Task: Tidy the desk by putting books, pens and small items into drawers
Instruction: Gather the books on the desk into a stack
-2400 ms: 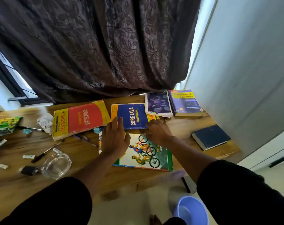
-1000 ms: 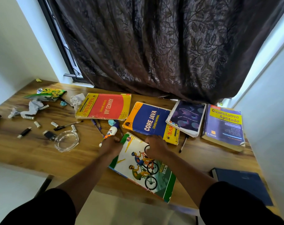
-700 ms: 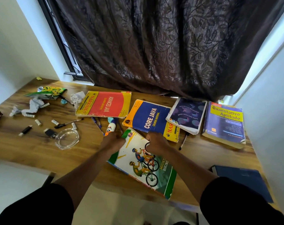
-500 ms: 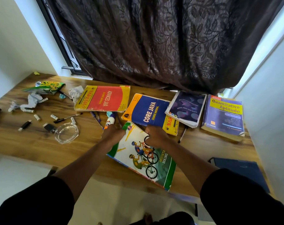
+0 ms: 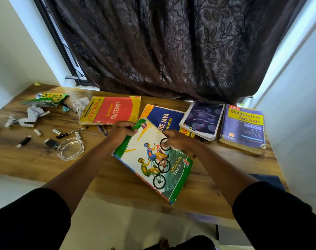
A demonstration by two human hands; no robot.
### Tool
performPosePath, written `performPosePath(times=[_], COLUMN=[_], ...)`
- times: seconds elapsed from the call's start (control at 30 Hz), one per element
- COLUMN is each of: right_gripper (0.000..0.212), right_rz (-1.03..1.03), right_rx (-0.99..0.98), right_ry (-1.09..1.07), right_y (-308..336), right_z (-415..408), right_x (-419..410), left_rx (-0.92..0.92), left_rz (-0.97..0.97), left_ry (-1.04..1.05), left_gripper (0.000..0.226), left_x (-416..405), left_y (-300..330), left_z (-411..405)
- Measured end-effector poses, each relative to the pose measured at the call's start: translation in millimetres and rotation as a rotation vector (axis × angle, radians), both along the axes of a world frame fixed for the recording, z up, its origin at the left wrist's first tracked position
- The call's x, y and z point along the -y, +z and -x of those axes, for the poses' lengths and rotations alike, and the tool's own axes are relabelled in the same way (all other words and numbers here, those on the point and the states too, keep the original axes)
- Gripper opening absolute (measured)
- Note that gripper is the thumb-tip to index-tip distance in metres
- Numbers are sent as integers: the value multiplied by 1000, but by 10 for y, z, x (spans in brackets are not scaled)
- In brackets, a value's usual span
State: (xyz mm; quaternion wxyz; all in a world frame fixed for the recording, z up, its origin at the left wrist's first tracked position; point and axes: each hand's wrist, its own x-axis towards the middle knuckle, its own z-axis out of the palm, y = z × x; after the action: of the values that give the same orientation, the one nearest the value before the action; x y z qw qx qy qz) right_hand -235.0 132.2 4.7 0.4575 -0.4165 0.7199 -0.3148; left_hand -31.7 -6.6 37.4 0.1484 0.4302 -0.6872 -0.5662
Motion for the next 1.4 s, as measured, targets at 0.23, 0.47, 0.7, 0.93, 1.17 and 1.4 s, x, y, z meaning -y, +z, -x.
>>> performPosePath(times=[0.23, 0.47, 0.7, 0.93, 1.17, 1.4], right_gripper=[39, 34, 35, 28, 41, 44], right_rz=[119, 204, 207, -4, -163, -235], right_rx=[213, 388, 541, 248, -166, -302], right_ry=[-137, -436, -689, -746, -738, -752], right_y=[39, -162, -304, -456, -578, -605], right_z=[32, -20, -222, -494, -726, -750], right_x=[-80, -185, -153, -125, -35, -38], left_rx=[-48, -231, -279, -59, 315, 392], left_rz=[93, -274, -496, -284, 187, 383], left_ry=[-92, 242, 35, 10, -308, -346], left_gripper=[7, 39, 23, 23, 45, 39], left_x=[215, 118, -298, -116, 83, 133], left_y=[248, -128, -600, -899, -964, -950], left_z=[19, -125, -144, -243, -360, -343])
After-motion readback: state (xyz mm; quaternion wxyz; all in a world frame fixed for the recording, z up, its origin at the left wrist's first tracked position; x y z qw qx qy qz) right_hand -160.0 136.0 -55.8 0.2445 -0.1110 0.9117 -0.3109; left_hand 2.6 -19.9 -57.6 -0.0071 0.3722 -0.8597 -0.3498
